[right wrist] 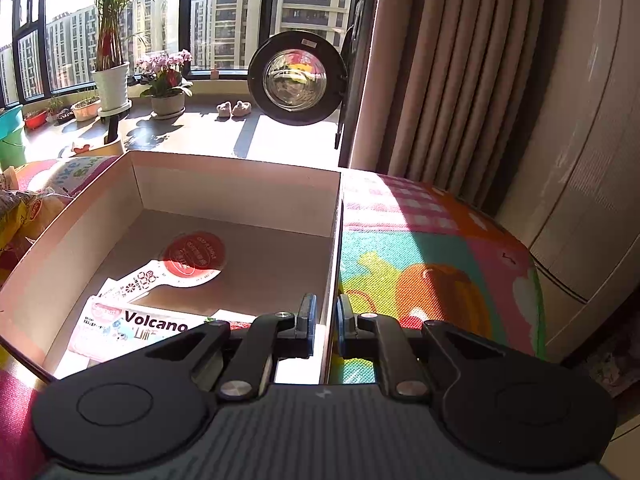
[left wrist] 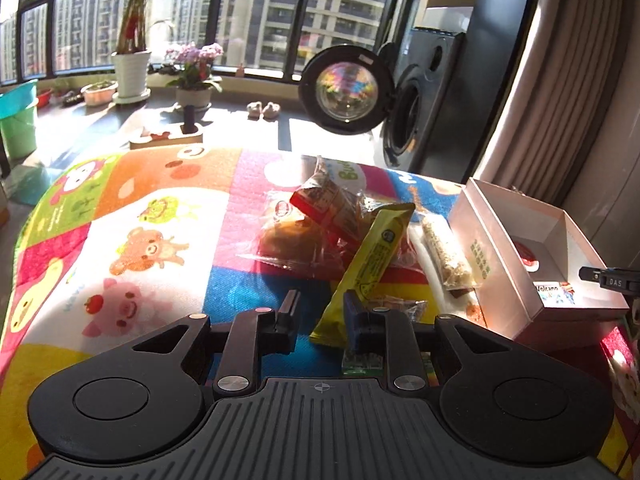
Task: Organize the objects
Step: 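Reach the left gripper to the yellow snack bar and grasp it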
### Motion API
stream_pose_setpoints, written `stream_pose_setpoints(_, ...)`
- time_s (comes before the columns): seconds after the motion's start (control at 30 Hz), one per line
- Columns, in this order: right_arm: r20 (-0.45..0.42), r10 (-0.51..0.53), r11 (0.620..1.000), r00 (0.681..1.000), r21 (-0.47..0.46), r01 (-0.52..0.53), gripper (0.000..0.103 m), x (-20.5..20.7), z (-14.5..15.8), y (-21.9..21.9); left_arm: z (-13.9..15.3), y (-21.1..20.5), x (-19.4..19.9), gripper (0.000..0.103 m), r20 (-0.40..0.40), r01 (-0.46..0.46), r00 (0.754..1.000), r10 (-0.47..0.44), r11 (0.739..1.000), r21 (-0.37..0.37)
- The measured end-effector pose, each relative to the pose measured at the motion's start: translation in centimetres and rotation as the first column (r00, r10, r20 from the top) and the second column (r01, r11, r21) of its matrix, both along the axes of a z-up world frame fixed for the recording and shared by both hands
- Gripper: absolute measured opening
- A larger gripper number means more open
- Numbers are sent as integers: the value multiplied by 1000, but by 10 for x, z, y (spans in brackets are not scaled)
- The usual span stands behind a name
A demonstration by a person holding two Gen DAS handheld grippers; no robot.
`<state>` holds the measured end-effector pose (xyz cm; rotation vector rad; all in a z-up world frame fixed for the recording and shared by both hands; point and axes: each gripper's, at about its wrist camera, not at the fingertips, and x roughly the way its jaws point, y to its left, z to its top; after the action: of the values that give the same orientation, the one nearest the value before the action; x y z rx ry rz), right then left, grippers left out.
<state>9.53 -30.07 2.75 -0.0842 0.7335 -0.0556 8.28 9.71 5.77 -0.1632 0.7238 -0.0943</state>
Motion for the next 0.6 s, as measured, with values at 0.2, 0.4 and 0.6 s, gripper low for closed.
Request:
stream_pose_setpoints(0.2,-6,1,1000,1000,-13,-1,11,1,0,2,-33,-36,-21,37,-84,210,976,-202,973,99)
stream_pose_setpoints(0.4,-14,-2,1000,1000,-9,2,11,1,-1,2,-44,-66,-25,73,-64,285,958,-279,944,164)
stream_pose_setpoints(0.6,-21,1,1000,1000,-5,-1,11,1,-2,1,-15,-50,-20,64,34,234,971,-236,971,54)
